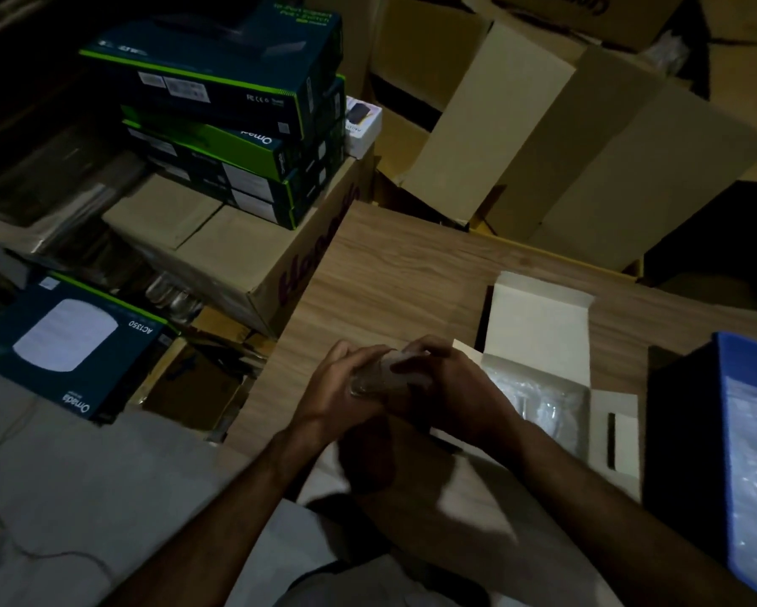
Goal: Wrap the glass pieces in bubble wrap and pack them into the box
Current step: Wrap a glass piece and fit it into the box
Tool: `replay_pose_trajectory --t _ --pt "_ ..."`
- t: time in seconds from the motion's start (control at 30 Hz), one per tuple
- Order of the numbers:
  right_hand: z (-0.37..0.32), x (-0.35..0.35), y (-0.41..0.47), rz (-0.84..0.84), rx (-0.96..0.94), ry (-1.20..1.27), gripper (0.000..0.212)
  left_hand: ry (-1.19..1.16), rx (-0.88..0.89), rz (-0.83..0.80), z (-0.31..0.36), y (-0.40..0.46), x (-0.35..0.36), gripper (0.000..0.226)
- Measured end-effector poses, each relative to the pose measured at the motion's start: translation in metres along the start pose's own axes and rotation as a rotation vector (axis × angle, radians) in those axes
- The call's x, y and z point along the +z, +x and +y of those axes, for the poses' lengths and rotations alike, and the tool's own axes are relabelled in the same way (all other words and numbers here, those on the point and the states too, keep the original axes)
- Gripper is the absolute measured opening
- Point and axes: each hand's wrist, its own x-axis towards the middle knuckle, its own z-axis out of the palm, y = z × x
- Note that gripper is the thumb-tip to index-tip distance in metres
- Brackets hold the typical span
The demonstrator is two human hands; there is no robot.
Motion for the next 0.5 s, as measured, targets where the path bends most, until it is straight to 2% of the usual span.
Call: replay_pose_trajectory --t 0.07,0.2,0.27,0.4,0.5 --pt "-0.005 -0.001 -0.004 0.010 -0.022 0.090 0.040 -0.002 0.075 0.010 0.010 -0.001 0.001 0.073" --pt "-0.003 -0.010 -0.018 0.050 0.083 0.047 0.034 0.001 0.168 0.014 0.033 -0.001 0.004 0.069" --pt "-0.001 -0.021 -0.025 0.124 0.071 0.020 0.034 -0.014 0.190 0.010 0.042 -0.001 0.010 0.066" --pt "-0.002 -0.033 -0.042 0.232 0.171 -0.026 0.020 -0.082 0.222 0.012 0.059 0.001 0.026 0.068" --pt "0.001 -0.040 -0.050 0.210 0.201 -0.055 0.014 -0.095 0.270 0.008 0.071 0.004 0.040 0.071"
